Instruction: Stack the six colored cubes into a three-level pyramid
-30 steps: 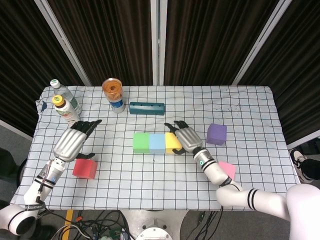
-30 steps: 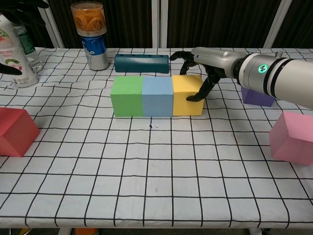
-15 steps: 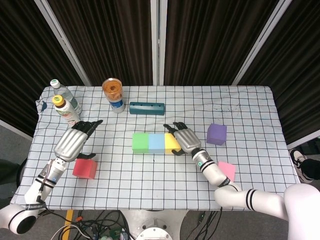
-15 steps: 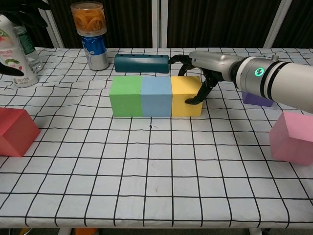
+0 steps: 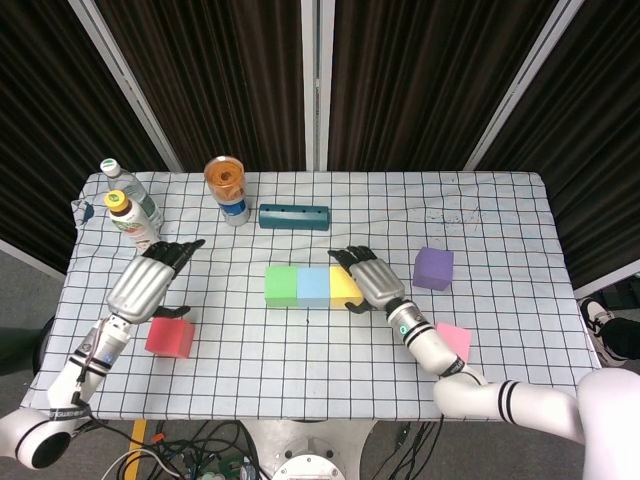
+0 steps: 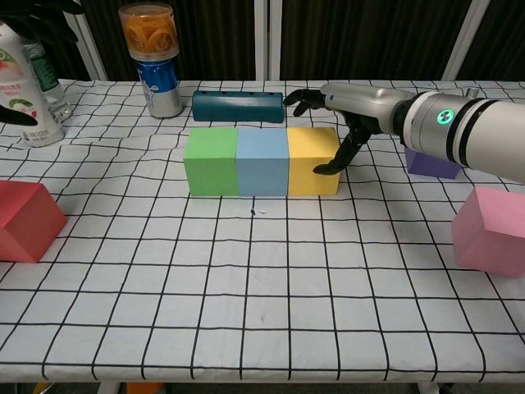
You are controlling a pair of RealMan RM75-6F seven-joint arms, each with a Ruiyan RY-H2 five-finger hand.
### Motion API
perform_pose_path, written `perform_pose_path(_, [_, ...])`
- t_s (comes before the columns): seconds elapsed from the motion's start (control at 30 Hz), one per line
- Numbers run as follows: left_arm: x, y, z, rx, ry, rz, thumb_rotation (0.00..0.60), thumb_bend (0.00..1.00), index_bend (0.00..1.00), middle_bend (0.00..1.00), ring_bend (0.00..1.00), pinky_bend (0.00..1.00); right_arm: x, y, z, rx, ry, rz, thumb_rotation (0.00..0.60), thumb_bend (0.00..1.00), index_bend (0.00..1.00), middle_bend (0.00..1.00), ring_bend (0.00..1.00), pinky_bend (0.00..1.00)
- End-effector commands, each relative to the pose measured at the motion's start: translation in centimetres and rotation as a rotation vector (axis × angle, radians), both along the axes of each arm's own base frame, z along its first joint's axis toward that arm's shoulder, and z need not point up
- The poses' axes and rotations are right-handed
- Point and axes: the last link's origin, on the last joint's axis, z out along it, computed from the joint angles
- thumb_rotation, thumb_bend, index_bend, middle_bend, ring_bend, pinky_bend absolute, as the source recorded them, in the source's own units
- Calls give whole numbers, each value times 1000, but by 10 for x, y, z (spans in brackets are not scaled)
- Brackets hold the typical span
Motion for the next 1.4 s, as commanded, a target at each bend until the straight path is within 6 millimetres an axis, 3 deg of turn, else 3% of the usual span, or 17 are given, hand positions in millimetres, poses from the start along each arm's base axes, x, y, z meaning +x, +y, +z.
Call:
perform_pose_path(0.03, [-4,0,5,11,8,10,600,58,64,150,183,198,-7,5,25,-18,-28,-4,600,175,0,46,0,0])
perform_pose_path(0.37, [-50,-14,38,71,12,136,600,58,107,151,183,196,-70,34,148,-232,-49,-62,600,174,0,56,0,0])
perform_pose_path(0.57, [-70,-37,42,43,27,190,600,58,133,161,183,193,-101,56,193,-336,-50,-94,600,175,0,61,0,0])
perform_pose_path(0.83, [-75,-66,16,-54,55,234,600,59,126,151,183,193,-124,68,209,-356,-63,-132,600,176,0,62,0,0])
perform_pose_path(1.4, [-74,-73,-35,-203,126,289,600,59,114,133,144,193,-135,68,202,-319,-82,-140,600,176,0,65,0,0])
